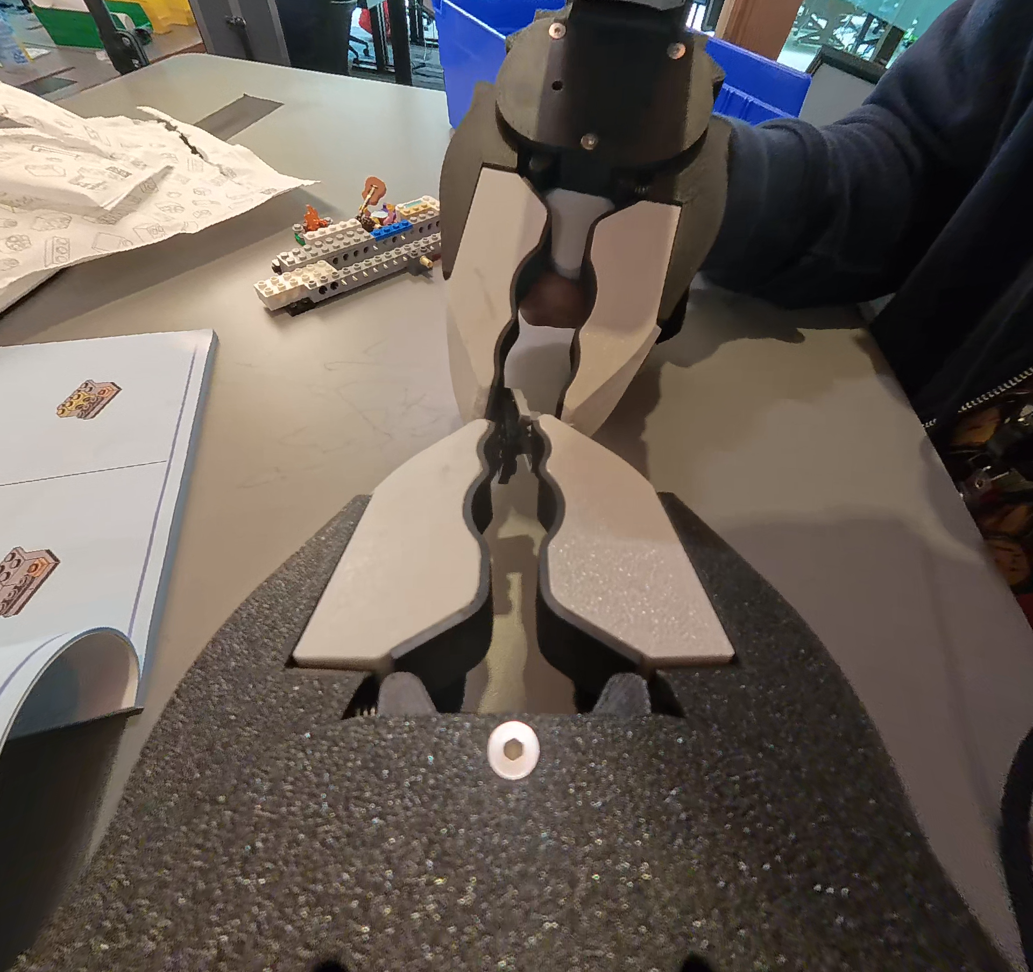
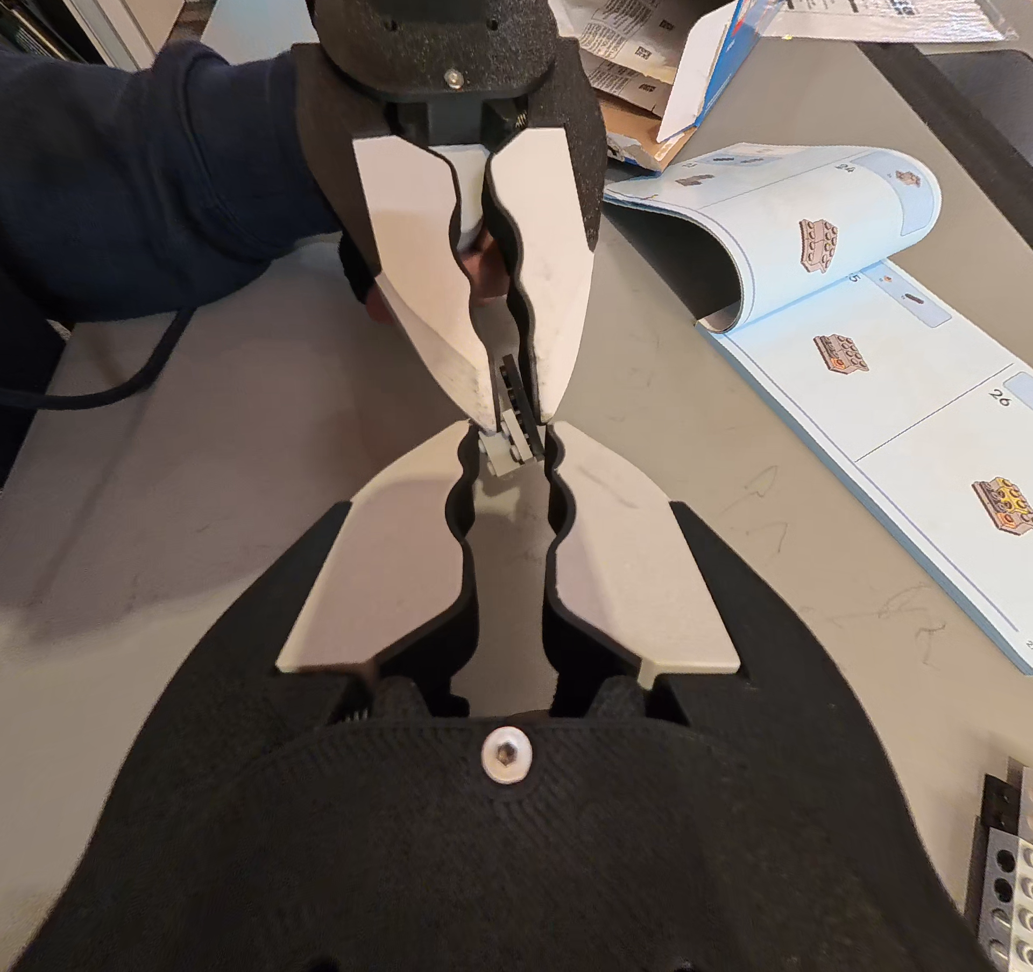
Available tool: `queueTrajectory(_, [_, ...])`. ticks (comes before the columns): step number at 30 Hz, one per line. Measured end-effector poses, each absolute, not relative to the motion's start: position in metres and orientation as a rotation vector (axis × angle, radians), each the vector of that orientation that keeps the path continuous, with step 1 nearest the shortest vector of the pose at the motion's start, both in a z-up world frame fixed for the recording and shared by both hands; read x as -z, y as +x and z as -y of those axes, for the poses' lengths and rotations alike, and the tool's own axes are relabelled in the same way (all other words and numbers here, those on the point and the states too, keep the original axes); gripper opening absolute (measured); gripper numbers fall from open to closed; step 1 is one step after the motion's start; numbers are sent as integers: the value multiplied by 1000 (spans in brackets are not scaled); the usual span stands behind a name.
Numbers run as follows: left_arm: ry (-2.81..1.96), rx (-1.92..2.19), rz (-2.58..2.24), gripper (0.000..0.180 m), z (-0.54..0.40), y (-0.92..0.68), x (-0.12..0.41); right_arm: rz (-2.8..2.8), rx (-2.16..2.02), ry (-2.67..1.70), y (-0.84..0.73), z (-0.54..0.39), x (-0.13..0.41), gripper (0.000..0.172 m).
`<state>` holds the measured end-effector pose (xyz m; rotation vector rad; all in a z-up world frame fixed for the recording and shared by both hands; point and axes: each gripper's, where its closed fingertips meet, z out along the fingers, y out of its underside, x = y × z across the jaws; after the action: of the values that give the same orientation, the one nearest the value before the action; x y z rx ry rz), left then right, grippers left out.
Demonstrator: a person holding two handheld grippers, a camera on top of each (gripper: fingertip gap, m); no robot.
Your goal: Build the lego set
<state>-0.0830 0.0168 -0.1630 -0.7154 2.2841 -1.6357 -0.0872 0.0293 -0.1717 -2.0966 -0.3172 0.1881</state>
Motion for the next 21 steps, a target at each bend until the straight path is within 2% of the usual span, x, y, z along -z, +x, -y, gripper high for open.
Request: queueTrajectory(21, [-610, 1748, -2236, 8, -16, -85, 152, 332, -232, -2005, -92, -28, 157, 25])
